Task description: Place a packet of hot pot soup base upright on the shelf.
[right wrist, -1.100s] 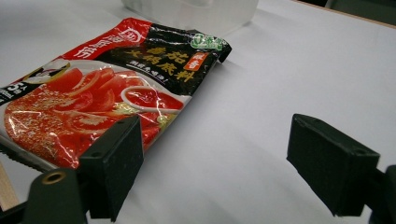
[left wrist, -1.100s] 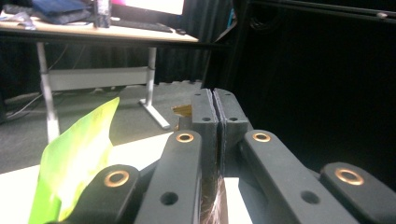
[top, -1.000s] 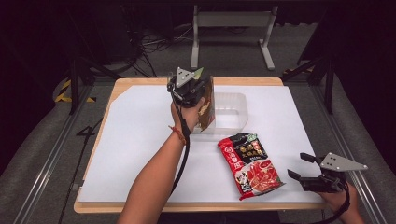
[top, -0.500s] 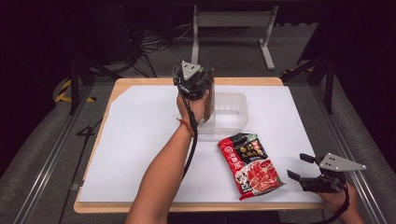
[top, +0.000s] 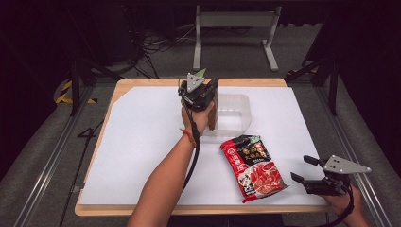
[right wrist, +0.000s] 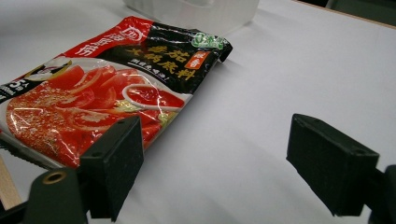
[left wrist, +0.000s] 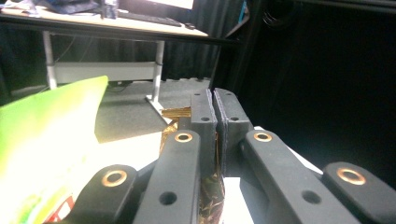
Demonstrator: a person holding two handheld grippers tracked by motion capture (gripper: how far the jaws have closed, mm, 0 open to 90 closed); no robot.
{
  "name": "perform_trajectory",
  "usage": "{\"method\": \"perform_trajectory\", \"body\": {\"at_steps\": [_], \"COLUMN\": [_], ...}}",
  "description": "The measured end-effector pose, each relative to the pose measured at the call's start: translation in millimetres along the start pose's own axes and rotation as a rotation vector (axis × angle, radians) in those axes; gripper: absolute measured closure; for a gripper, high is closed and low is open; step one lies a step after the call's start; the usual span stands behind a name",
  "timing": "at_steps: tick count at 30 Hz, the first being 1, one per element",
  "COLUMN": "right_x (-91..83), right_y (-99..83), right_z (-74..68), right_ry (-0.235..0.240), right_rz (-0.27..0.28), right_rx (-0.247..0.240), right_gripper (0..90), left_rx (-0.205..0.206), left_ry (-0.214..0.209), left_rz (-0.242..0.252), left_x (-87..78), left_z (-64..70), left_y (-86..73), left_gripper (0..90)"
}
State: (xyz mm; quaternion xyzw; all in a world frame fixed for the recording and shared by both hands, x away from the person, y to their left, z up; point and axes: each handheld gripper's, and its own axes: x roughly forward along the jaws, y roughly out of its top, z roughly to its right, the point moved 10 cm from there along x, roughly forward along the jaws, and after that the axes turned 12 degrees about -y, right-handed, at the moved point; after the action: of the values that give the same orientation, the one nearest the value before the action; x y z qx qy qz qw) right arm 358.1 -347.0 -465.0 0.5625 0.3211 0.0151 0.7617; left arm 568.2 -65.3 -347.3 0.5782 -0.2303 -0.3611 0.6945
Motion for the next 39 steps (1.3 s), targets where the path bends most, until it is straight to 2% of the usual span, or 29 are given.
{"method": "perform_trajectory", "body": {"at_steps": [9,15,17,25,31,36,37,39], "right_x": [0.0,0.7,0.8,1.0,1.5,1.8,2.0,2.4], "right_y": [-0.1,0.0,-0.1,0.0,-0.7,-0.9,-1.0,-1.0], "right_z": [-0.9,-1.4,-2.0,-3.2,-3.0,-3.3,-3.1,-3.0], "right_ry": [0.002,0.004,0.003,0.003,0.003,0.003,0.004,0.004], "right_rz": [-0.003,-0.005,-0.006,-0.008,-0.012,-0.014,-0.014,-0.016], "right_rx": [-0.001,0.0,-0.005,-0.011,-0.012,-0.015,-0.012,-0.011], "right_gripper": [19.0,19.0,19.0,19.0,19.0,18.9,19.0,18.9], "left_rx": [0.036,0.048,0.065,0.072,0.084,0.069,0.081,0.08], "left_ry": [-0.049,-0.06,-0.067,-0.095,-0.107,-0.116,-0.112,-0.112], "left_rz": [-0.023,-0.039,-0.042,-0.055,-0.059,-0.055,-0.059,-0.06], "left_x": [-6.5,-9.4,-10.4,-11.9,-13.2,-14.7,-15.4,-15.7], "left_z": [7.1,9.7,10.5,13.3,15.3,13.3,12.3,12.1], "left_y": [-9.4,-15.7,-18.0,-29.6,-30.6,-30.7,-30.5,-30.6], "left_gripper": [87.0,86.3,86.2,86.0,85.2,84.7,84.7,84.6]}}
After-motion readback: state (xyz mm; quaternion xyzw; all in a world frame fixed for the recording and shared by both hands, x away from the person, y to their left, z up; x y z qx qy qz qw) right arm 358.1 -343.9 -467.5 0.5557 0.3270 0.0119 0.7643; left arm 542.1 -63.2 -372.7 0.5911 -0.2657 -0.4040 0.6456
